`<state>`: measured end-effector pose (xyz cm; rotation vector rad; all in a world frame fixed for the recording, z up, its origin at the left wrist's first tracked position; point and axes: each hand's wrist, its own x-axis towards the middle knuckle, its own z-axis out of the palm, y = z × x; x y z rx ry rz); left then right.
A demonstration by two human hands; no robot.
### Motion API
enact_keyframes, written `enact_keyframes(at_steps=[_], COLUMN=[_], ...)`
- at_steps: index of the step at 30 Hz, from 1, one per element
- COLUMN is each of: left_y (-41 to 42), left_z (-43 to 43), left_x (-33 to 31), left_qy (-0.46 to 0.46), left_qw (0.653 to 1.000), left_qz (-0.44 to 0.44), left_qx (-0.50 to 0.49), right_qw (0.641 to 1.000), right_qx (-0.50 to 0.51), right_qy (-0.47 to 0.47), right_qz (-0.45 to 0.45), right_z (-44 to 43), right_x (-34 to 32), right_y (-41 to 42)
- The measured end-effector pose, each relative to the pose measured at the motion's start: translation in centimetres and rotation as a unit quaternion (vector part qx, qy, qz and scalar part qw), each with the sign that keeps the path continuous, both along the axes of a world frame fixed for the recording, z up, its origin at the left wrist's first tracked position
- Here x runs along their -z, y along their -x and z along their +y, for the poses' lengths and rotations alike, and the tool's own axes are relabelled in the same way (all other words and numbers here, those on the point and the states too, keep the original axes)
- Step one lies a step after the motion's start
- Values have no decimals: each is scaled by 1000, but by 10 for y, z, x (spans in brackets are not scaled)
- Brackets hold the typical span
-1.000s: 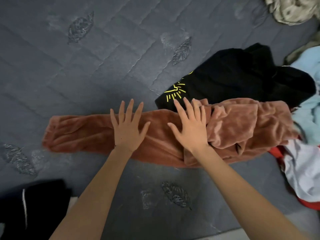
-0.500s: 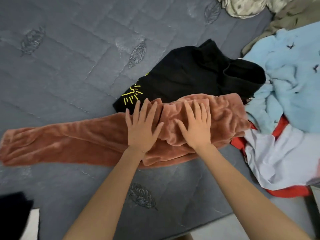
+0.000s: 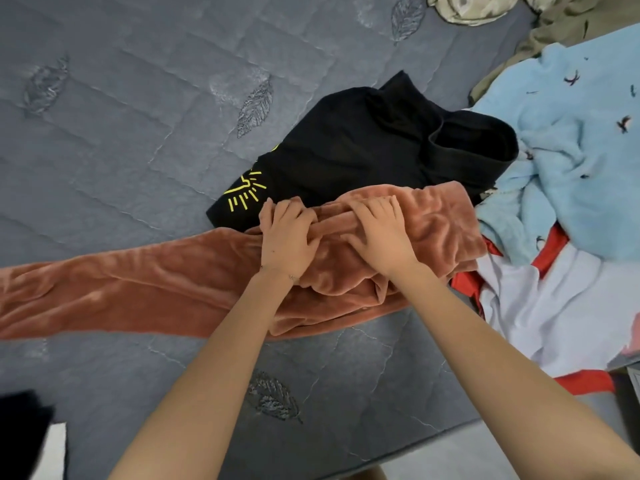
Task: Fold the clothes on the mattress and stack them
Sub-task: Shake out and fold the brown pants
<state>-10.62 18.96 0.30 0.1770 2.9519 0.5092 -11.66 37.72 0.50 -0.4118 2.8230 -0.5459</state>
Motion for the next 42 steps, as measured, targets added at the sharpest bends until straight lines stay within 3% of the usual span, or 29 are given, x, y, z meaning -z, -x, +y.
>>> enact_keyframes(at_steps=[2,5,8,10,18,22,28,42], left_y=[-3,-10,-20,-26,-65,-84,-103,-129], left_z=[-13,-35,-63,-88,-219,-283,-358,-479], left_x=[-9,-25,-33,-35,-32,-23,-16,24], left_qy=[-139,-321,-438,-468,-419,-354,-280,-185], left_qw=[990,942,887,867,852,862,868,855], left_qz=[-9,-64,-66,-66,-26,-17,14,-40], left_qx=[-16,-78,-129,-160,-313,-361,-409,-483], right_qw=[998,995,993,994,984,987,994,992], right_qx=[-13,-48,-70,-77,-127,-106,-91,-123], right_qy=[35,83,91,75,118,112,48,-15], right_qz=[41,34,10,-15,-47,-44,35,-23], right_z=[-8,-24,-46,-64,-181,-253,-333,-452], right_x=[-4,-17,-28,-32,-31,-23,-16,15], right_y=[2,9,14,15,-7,-26,-42,-44])
